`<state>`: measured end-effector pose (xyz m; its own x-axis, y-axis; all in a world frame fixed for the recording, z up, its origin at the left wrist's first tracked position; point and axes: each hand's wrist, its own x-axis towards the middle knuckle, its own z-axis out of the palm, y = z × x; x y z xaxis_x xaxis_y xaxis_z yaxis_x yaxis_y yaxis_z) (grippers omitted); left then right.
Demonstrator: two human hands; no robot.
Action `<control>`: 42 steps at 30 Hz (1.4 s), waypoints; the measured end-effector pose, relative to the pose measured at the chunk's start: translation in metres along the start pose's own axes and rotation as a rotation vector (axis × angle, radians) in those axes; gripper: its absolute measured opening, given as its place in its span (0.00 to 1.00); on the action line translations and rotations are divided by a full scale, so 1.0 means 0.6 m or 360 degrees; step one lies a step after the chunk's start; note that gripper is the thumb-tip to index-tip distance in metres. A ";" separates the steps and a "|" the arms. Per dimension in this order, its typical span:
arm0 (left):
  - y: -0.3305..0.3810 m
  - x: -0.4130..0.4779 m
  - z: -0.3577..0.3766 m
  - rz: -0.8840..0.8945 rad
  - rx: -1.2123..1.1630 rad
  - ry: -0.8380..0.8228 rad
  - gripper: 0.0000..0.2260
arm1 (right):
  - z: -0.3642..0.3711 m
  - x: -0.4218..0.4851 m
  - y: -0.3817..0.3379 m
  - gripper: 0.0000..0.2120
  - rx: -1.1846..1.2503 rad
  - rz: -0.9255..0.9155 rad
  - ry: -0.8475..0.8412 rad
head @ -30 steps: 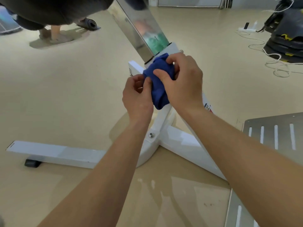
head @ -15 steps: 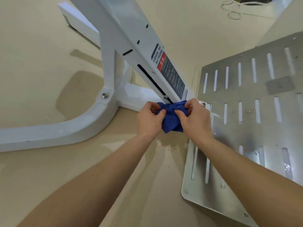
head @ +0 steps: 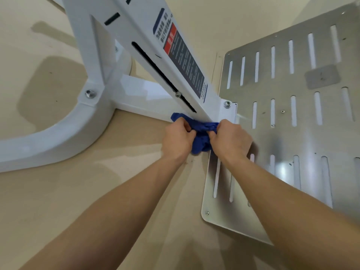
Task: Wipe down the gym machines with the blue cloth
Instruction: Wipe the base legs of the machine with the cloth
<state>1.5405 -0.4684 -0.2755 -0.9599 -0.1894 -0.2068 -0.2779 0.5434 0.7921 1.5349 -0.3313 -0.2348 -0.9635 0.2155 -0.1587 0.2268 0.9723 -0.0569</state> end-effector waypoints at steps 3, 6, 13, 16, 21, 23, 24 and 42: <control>-0.027 0.015 -0.036 0.0011 0.0175 0.0109 0.06 | 0.026 -0.012 -0.038 0.13 0.0188 0.0059 -0.0019; -0.034 0.020 -0.055 0.0064 0.0150 0.0285 0.11 | 0.048 -0.023 -0.062 0.12 0.0427 0.0171 0.0058; -0.008 0.000 0.013 0.0071 0.0173 0.0067 0.09 | 0.041 -0.014 -0.003 0.11 0.0319 0.0315 0.0057; -0.015 0.011 0.009 -0.0021 0.0235 0.0049 0.08 | 0.050 -0.015 -0.015 0.12 0.0301 0.0335 0.0047; -0.045 0.030 -0.037 -0.0168 0.0401 0.0209 0.08 | 0.068 -0.020 -0.084 0.11 0.0803 0.0627 -0.0121; -0.047 0.030 -0.053 -0.0215 0.0378 0.0280 0.08 | 0.071 -0.028 -0.104 0.13 0.1019 0.0692 -0.0131; -0.046 0.027 -0.062 -0.0195 0.0356 0.0274 0.07 | 0.067 -0.036 -0.112 0.13 0.1128 0.0684 -0.0118; 0.173 -0.263 -0.281 -0.0682 0.0344 -0.0417 0.13 | -0.249 -0.227 0.012 0.13 0.1377 0.0324 -0.0755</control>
<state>1.6696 -0.5198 -0.0637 -0.7288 -0.2357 -0.6429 -0.6210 0.6232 0.4754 1.6464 -0.3402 -0.0661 -0.7814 0.1288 -0.6106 0.5878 0.4804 -0.6510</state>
